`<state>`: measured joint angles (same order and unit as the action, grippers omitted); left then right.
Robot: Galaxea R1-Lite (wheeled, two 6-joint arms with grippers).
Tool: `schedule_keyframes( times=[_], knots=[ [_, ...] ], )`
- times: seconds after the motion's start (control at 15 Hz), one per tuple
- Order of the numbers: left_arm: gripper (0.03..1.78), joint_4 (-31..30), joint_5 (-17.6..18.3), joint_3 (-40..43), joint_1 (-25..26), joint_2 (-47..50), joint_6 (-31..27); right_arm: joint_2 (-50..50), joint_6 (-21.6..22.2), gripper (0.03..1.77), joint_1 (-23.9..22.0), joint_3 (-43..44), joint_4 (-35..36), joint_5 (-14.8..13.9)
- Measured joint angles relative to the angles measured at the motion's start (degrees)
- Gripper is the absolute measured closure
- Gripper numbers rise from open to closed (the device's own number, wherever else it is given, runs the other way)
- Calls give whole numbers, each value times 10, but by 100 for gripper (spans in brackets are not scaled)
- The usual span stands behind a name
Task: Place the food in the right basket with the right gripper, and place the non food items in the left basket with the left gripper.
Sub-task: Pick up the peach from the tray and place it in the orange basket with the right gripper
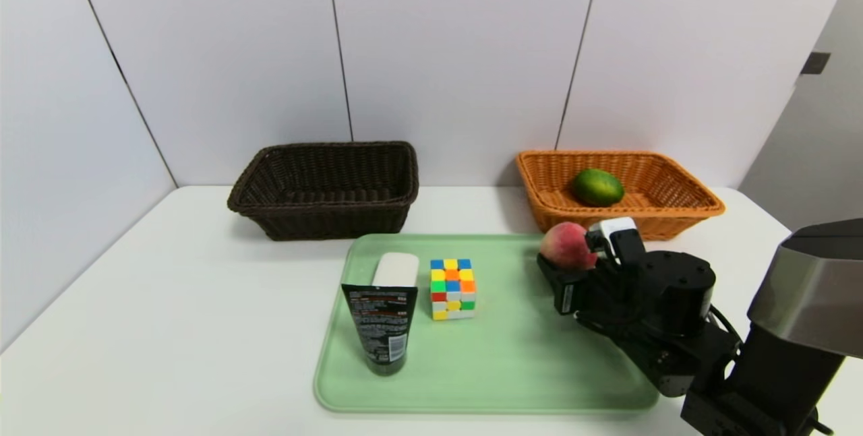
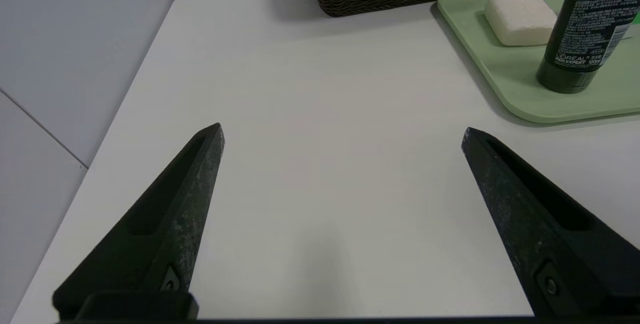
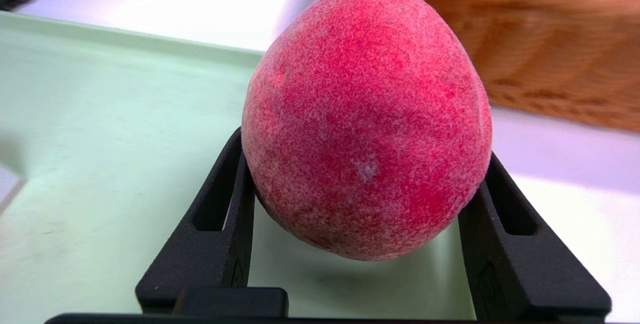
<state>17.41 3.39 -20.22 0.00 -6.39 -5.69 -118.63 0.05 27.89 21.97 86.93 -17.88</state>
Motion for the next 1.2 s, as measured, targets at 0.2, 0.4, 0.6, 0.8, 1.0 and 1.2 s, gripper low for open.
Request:
schedule_keyframes(
  times=[0.2, 0.4, 0.6, 0.8, 1.0, 1.2],
  knots=[
    [12, 0, 1, 2, 0, 1, 0, 49, -28, 70, 2, -8, 1, 5],
    [12, 0, 1, 6, 0, 5, -1, 104, -47, 70, 3, -10, -13, 6],
    [12, 1, 1, 8, 0, 8, -1, 172, -55, 70, 4, 3, -82, 7],
    [12, 0, 1, 8, 0, 8, -1, 248, -59, 70, 4, 51, -194, 7],
    [12, 0, 2, 5, 0, 8, -1, 317, -61, 70, -10, 132, -353, 14],
    [12, 0, 3, 2, 0, 9, -1, 349, -75, 70, -57, 216, -481, 43]
  ],
)
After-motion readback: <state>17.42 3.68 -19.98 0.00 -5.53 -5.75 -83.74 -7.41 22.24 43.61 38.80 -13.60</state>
